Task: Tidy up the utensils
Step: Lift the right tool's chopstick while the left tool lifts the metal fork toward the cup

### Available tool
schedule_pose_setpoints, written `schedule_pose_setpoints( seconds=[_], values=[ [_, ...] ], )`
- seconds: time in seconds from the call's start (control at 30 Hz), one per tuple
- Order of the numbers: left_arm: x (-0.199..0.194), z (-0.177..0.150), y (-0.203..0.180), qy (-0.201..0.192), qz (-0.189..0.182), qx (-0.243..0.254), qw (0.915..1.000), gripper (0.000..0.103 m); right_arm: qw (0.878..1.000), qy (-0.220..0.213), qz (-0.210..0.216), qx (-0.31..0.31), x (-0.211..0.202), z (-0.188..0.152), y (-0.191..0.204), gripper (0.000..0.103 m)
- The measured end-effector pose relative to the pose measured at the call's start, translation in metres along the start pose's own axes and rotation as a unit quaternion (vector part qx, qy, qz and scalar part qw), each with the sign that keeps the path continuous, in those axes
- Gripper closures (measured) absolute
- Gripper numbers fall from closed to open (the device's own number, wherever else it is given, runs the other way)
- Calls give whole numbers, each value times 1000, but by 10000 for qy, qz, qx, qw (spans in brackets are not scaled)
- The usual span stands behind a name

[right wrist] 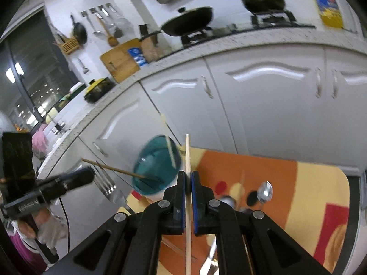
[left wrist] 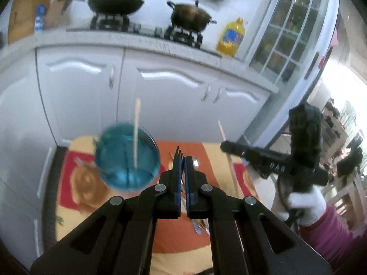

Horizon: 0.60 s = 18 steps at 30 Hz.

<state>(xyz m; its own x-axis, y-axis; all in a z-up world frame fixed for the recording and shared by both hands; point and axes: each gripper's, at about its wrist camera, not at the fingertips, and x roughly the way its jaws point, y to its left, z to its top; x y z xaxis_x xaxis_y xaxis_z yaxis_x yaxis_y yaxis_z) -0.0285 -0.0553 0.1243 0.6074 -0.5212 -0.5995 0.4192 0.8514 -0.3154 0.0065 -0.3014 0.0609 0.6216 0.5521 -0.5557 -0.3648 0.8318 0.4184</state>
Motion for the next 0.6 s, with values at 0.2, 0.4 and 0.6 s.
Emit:
schedule_pose_setpoints(
  seconds=[0.2, 0.4, 0.6],
  values=[
    [-24, 32, 19, -284, 97, -109, 9995, 102, 9996, -196, 145, -171, 10, 26, 23, 99],
    [-47, 72, 28, -708, 599, 118, 9956, 102, 9974, -648, 113, -289, 29, 57, 45, 99],
    [-48, 93, 47, -823, 1229, 373, 9883, 102, 9951, -961, 28, -244, 63, 82, 50, 99]
  ],
)
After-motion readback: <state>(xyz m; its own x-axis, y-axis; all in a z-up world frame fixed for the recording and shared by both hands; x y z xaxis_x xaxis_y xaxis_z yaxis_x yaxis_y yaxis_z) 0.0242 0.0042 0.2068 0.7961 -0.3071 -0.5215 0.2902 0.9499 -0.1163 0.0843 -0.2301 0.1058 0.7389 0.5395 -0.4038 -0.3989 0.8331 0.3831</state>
